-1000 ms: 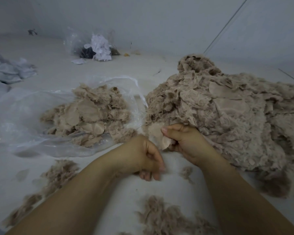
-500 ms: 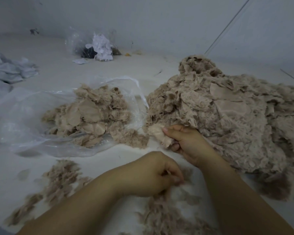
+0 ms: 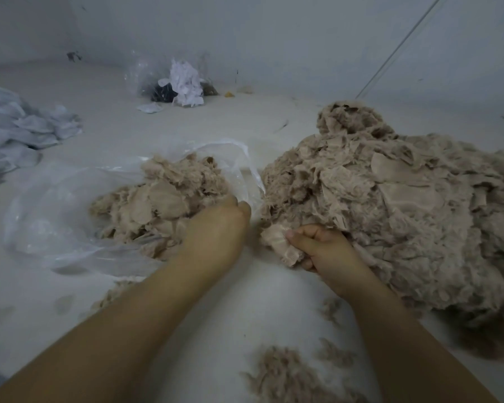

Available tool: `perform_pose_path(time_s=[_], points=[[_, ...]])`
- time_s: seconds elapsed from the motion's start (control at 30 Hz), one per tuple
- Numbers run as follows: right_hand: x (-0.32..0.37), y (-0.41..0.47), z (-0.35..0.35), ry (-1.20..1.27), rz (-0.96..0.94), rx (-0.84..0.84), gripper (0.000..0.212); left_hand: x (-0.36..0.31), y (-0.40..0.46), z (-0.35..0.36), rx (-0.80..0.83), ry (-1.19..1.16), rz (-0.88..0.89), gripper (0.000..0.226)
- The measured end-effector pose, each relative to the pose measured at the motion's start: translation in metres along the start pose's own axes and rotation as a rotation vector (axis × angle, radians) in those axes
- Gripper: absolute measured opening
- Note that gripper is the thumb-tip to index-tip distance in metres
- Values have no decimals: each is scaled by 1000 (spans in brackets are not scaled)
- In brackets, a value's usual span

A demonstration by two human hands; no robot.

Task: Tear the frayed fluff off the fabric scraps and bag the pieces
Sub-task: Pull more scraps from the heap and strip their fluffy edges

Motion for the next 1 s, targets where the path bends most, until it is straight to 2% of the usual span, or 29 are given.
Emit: perform_pose_path(time_s=[0.07, 0.13, 0.2, 0.3, 0.4, 0.47, 0.53, 0.6, 0.63, 0.67, 0.77, 0.8, 0.9, 0.97, 1.0], points=[[0, 0, 0, 1, 8, -10, 32, 8, 9, -3, 30, 109, 70, 19], [0, -1, 0, -9, 17, -18, 30, 9, 10, 10, 157, 178, 176, 20], [0, -1, 1, -16, 22, -17, 28, 15, 8, 24, 252, 113, 178, 24], [0, -1, 1, -3, 38, -18, 26, 25, 8, 31, 276, -41, 185, 18], [2, -3, 2, -7, 38, -23, 25, 29, 13, 29, 317, -130, 196, 22], [2, -3, 3, -10, 36, -26, 22, 33, 19, 17, 220, -205, 170, 17], [1, -2, 2, -31, 31, -34, 22, 37, 24, -3, 20, -225, 192, 12], [0, -1, 2, -54, 25, -46, 23, 37, 24, -18, -155, -94, 280, 11], [0, 0, 1, -69, 20, -53, 24, 36, 24, -18, -180, -1, 321, 9], [-1, 1, 1, -85, 14, -62, 26, 34, 25, -10, -124, 102, 335, 7], [-6, 3, -2, -117, 7, -98, 26, 39, 29, 25, 234, 308, 250, 30], [-9, 4, -2, -131, 5, -104, 25, 42, 30, 27, 275, 319, 231, 31], [-11, 6, -3, -157, 8, -102, 22, 38, 31, 18, 255, 265, 243, 25], [-10, 6, -2, -143, 8, -89, 23, 22, 29, 3, 142, 183, 288, 6], [-8, 5, -1, -132, 7, -79, 24, 13, 28, -3, 62, 76, 308, 8]])
Point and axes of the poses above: each hand's wrist, its own y-axis towards the middle knuckle, its own z-axis out of the palm, x = y × z, the point moved 5 cm from there along y, towards the middle knuckle, and after that the axes turned 2 degrees about x, right-handed, at the moved point
